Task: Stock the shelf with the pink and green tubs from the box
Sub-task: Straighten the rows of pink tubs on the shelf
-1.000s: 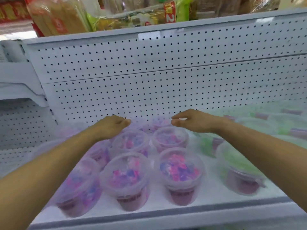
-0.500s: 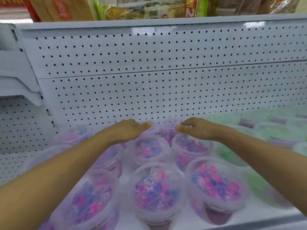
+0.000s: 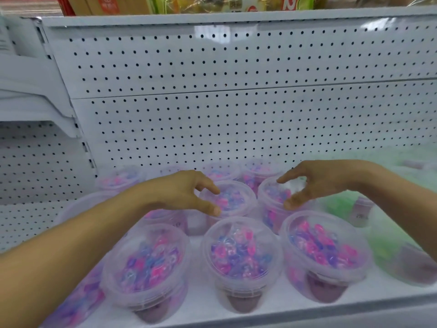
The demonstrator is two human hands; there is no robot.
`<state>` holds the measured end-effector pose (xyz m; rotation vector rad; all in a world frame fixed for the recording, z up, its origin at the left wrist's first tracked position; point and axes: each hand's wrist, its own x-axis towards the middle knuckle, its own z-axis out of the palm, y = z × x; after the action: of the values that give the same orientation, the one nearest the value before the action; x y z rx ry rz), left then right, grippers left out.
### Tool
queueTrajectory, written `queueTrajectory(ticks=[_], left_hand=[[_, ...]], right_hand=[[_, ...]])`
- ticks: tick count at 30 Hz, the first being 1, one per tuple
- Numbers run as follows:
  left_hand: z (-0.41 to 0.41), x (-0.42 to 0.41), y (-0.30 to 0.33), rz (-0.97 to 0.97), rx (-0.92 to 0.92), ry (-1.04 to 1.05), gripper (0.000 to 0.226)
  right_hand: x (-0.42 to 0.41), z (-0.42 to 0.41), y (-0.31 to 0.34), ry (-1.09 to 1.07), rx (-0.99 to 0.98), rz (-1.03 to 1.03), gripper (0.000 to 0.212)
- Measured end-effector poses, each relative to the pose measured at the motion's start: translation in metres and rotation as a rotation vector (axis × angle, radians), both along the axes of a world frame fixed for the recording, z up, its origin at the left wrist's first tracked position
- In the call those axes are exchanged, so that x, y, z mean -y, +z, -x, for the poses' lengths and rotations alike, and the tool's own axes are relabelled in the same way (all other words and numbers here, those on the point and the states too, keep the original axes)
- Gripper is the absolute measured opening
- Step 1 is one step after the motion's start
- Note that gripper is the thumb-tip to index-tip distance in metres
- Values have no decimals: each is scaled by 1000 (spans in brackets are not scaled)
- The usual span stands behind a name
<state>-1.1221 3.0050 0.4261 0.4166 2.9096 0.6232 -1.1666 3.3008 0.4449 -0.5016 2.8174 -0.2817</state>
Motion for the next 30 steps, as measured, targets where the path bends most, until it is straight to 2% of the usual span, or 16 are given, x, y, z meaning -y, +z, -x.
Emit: queueTrajectory(ticks=[5,11,15,17,19,21,23,25,27,30], left_hand=[[0,3,-1,107,-39,22,61],[-4,3,-1,134,-29,35,63],[-18,-3,2,158,-75,66,63],[-36,-10,7,115,-164,78,61],[-58,-15,10,-11,-212,66,61],[-84,-25,10,-55,-198,24,70],[-101,-36,6,36,-160,-8,80],[-110,-44,-1,123,-127,18,89],[-113,-49,-7,145,-115,50,98],[-116,-52,-11,152,-133,94,99]], right_hand=[[11,-2,-8,-15,-77,26,81],[10,-9,-16,-27,-75,94,82],[1,-26,-22,-6,-152,155,66],[-10,-41,-17,7,-183,216,63],[-21,-58,-6,22,-149,245,72],[-33,-77,4,38,-55,227,75],[-42,-94,10,53,54,152,73],[-46,-106,9,69,109,45,80],[-45,-113,3,56,100,-14,88],[-42,-118,-7,54,23,11,91]])
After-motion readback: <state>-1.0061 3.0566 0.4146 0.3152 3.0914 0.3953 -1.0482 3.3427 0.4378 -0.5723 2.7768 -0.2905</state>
